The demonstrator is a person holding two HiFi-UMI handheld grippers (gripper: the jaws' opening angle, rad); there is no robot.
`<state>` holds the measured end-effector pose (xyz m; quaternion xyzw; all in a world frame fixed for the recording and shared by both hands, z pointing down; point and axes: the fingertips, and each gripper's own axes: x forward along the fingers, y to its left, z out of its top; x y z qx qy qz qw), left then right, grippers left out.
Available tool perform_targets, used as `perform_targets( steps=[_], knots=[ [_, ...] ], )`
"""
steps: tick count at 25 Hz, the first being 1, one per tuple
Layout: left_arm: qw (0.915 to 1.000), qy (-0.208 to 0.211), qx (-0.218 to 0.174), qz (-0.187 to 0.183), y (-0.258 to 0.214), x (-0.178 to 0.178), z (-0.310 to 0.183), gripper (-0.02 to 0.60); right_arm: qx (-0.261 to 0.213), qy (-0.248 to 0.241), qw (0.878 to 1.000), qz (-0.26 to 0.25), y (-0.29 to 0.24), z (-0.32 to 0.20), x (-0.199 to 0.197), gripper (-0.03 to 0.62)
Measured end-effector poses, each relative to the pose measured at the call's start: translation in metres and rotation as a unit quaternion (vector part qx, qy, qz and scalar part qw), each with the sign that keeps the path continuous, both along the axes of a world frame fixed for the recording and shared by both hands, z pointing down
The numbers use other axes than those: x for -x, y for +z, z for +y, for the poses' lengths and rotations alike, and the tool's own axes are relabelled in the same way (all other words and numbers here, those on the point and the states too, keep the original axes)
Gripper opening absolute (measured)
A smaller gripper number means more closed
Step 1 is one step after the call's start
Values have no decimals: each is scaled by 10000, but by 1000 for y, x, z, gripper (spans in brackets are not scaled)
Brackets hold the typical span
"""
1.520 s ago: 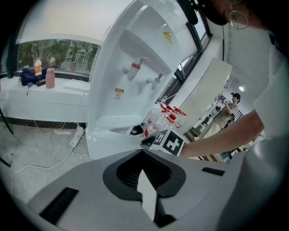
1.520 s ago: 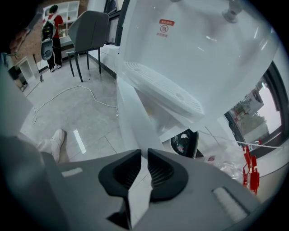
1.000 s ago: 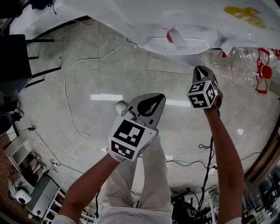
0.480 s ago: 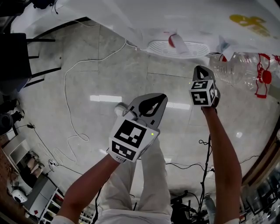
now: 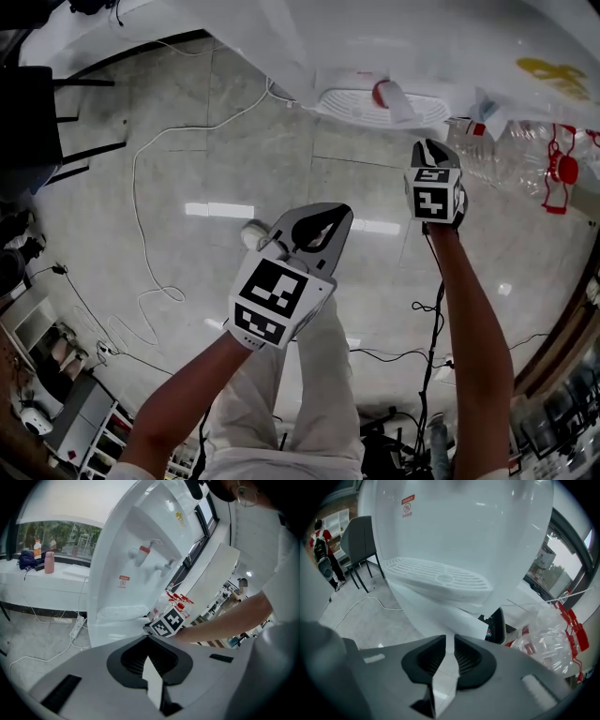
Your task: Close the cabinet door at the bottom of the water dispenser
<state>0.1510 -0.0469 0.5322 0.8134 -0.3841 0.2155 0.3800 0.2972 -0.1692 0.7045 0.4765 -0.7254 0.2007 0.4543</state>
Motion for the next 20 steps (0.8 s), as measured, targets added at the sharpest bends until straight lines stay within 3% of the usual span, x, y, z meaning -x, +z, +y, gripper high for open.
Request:
perform_targets(
  steps=[11, 20],
  knots=[
    [10000, -52, 21, -33, 5, 12, -9, 5, -37, 953, 9924, -782, 1, -17, -3, 66],
    [9999, -105, 22, -4, 4, 9, -15, 5, -39, 1204, 9871, -1055, 1, -29, -4, 66]
  ],
)
